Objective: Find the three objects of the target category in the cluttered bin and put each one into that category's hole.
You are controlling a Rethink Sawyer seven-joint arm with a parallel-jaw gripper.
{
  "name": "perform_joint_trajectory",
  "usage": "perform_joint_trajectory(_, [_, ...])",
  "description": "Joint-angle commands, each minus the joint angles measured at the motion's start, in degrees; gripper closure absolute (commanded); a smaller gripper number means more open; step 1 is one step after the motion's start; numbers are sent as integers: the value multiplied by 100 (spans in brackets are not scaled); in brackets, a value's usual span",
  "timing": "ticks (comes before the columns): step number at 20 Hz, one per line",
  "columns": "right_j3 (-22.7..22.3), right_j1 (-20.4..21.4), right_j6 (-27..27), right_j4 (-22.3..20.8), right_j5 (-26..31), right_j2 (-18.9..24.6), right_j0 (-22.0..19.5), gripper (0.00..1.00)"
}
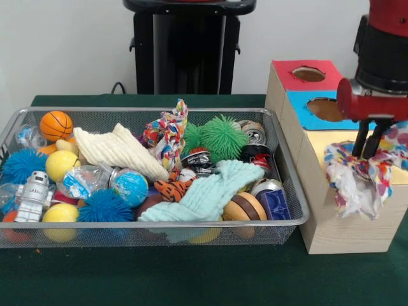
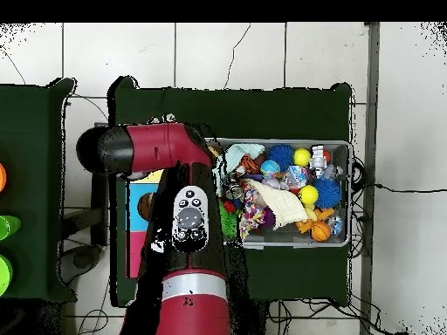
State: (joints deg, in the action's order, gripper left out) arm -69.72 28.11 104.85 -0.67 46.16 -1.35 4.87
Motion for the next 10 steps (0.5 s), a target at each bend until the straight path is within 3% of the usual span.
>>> perform_joint_trajectory(1, [-72,502,29,-122,806,163,-202,100])
perform_joint_trajectory(10, [-185,580,-40,-99,763,343,-291,100])
